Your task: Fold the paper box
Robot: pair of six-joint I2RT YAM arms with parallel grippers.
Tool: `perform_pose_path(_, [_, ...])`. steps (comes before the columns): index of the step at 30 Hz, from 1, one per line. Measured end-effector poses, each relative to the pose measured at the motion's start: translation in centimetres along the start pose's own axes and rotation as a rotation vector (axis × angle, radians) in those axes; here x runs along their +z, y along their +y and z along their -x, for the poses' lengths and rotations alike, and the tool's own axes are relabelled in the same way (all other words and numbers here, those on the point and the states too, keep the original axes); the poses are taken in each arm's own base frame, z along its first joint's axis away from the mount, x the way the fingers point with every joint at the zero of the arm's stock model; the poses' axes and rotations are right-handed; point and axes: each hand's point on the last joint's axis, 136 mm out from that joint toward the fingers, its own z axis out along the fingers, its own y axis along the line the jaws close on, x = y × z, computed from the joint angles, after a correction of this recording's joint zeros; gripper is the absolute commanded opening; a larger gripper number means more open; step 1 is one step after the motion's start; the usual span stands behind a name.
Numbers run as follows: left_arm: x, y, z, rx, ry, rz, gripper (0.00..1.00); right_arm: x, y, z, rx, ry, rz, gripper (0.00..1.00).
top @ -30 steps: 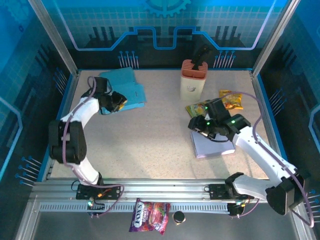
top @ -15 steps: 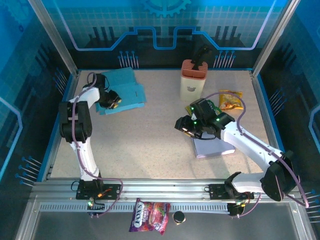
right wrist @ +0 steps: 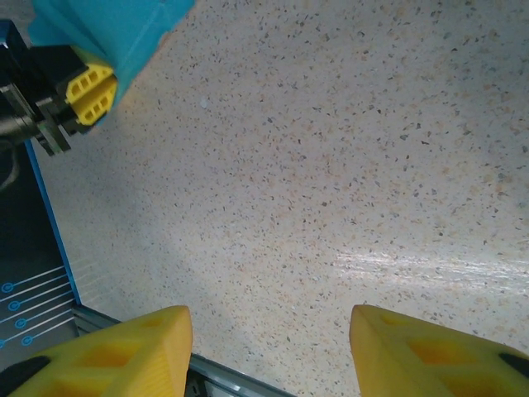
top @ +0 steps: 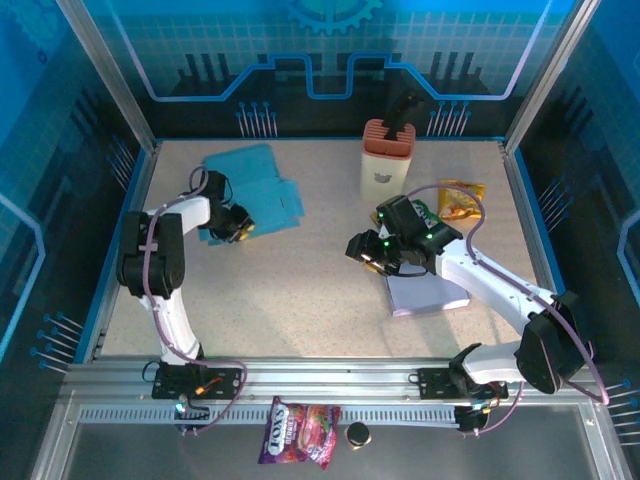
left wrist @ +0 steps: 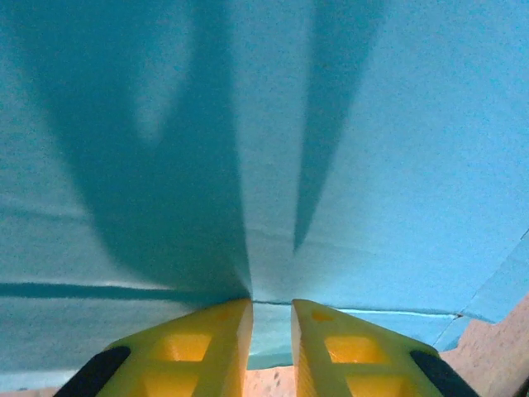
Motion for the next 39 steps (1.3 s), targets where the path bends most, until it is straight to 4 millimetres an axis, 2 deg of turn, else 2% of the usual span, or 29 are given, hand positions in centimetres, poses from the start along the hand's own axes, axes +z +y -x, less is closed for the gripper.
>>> perform_pose_path(5, [-0.3, 0.6, -5.4, 0.032, 0.052, 0.015, 0.21, 0.1, 0.1, 0.2, 0.002, -0.003, 0.013, 0.55])
perform_pose_path(13, [-0.9, 1.8, -17.1, 0.137, 0.164, 0.034, 0.23, 0.7, -1.2, 1.6, 0.03, -0.001, 0.014, 0.56])
perform_pose_path(15, [-1.4, 1.9, -18.9, 0.149, 0.175, 0.027, 0.26, 1.3, -1.8, 1.8, 0.039, 0.01, 0.002, 0.56])
perform_pose_path(18, [-2.8, 0.4, -20.1, 0.166, 0.168, -0.022, 0.31, 2.4, -2.5, 1.4, 0.046, 0.037, 0.001, 0.57])
perform_pose_path(22, [-5.9, -2.7, -18.9, 0.175, 0.114, -0.105, 0.37, 3.8, -3.5, 0.6, 0.082, 0.069, 0.009, 0.57])
perform_pose_path(25, [-8.6, -3.9, -15.8, 0.158, 0.042, -0.151, 0.37, 4.7, -4.1, 0.0, 0.114, 0.088, 0.012, 0.57])
perform_pose_path(28, [-10.9, -1.9, -11.5, 0.089, -0.045, -0.138, 0.39, 5.5, -4.2, -0.1, 0.127, 0.098, 0.014, 0.57])
perform_pose_path(31, [-12.4, 1.3, -8.3, 0.028, -0.097, -0.09, 0.41, 6.1, -3.9, 0.0, 0.123, 0.107, 0.012, 0.56])
perform_pose_path(36, [-13.3, 5.4, -5.2, -0.003, -0.118, -0.038, 0.41, 7.0, -2.2, 0.9, 0.087, 0.121, 0.02, 0.54])
perform_pose_path(39, [-12.0, 6.7, -4.2, 0.019, -0.073, -0.015, 0.4, 7.6, -1.1, 0.8, 0.054, 0.145, 0.017, 0.53])
